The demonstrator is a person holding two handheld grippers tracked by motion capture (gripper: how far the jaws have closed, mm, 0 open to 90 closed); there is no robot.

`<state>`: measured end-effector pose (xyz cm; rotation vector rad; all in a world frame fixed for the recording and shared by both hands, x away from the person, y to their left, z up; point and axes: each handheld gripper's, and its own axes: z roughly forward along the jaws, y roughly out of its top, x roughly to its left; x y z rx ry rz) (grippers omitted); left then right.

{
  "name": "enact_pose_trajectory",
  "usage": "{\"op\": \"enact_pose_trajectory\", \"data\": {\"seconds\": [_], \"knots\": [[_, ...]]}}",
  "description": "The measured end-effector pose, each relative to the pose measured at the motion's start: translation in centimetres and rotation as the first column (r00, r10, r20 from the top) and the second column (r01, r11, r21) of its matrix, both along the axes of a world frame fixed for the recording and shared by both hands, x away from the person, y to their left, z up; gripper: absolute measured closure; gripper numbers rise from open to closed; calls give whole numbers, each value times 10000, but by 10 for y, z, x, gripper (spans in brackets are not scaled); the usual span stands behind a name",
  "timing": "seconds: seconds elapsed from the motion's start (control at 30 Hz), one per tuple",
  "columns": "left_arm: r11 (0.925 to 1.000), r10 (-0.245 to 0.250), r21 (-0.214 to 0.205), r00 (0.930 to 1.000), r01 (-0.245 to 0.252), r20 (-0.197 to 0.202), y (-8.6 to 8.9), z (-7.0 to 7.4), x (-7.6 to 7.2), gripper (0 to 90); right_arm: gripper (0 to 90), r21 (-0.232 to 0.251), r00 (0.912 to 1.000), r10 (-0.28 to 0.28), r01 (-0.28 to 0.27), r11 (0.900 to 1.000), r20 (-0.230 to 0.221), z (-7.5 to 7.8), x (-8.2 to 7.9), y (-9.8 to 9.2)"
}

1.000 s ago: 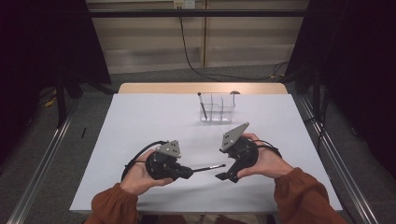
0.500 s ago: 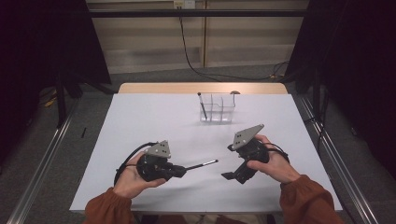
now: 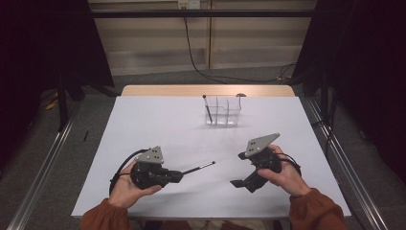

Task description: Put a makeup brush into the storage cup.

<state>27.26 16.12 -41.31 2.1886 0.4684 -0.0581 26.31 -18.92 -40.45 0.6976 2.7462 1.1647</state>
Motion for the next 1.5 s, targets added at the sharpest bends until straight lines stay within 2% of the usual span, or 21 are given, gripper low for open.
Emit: {"op": "enact_pose_trajectory", "data": {"seconds": [0.2, 0.37, 0.63, 0.7, 0.87, 0.93, 1.03, 1.13, 1.2, 1.3, 1.43, 1.5], "knots": [[9994, 71, -326, 10000, -70, 21, 2, 2, -1, 837, 48, 388, 9985, -472, 461, 9982, 279, -3, -4, -7], [9985, 66, -550, 9999, -60, 104, 3, 3, -3, 837, 49, 808, 9955, -591, 531, 9953, 741, -6, -11, -9], [9957, 88, -918, 9999, -79, 90, 0, 6, -6, 837, 50, 1370, 9959, -455, 344, 9900, 788, -11, -16, -10], [9950, 129, -991, 9998, -114, 150, 0, 7, -6, 837, 50, 1630, 9952, -465, 321, 9861, 857, -10, -17, -10], [9924, 230, -1218, 9991, -183, 368, -1, 6, -7, 837, 35, 1853, 9941, -533, 350, 9821, 949, -12, -19, -8], [9902, 261, -1382, 9988, -200, 423, -1, 5, -8, 837, 31, 2148, 9906, -648, 379, 9759, 1200, -14, -20, -8], [9889, 271, -1477, 9978, -178, 613, -2, 5, -8, 837, 31, 2318, 9909, -684, 400, 9719, 1159, -16, -21, -8], [9865, 362, -1619, 9969, -245, 695, -3, 5, -8, 837, 37, 2562, 9883, -802, 446, 9656, 1301, -17, -22, -8], [9840, 448, -1755, 9966, -321, 692, -3, 5, -9, 837, 57, 2852, 9863, -945, 525, 9570, 1354, -17, -23, -8], [9807, 546, -1920, 9952, -381, 814, -2, 7, -9, 837, 96, 3088, 9840, -1066, 580, 9494, 1429, -16, -24, -7], [9782, 567, -2046, 9929, -343, 1045, -3, 8, -10, 837, 115, 3331, 9848, -1101, 597, 9410, 1344, -16, -25, -5], [9761, 599, -2149, 9914, -338, 1163, -5, 8, -11, 837, 135, 3604, 9849, -1206, 686, 9303, 1240, -17, -24, -5]]}}
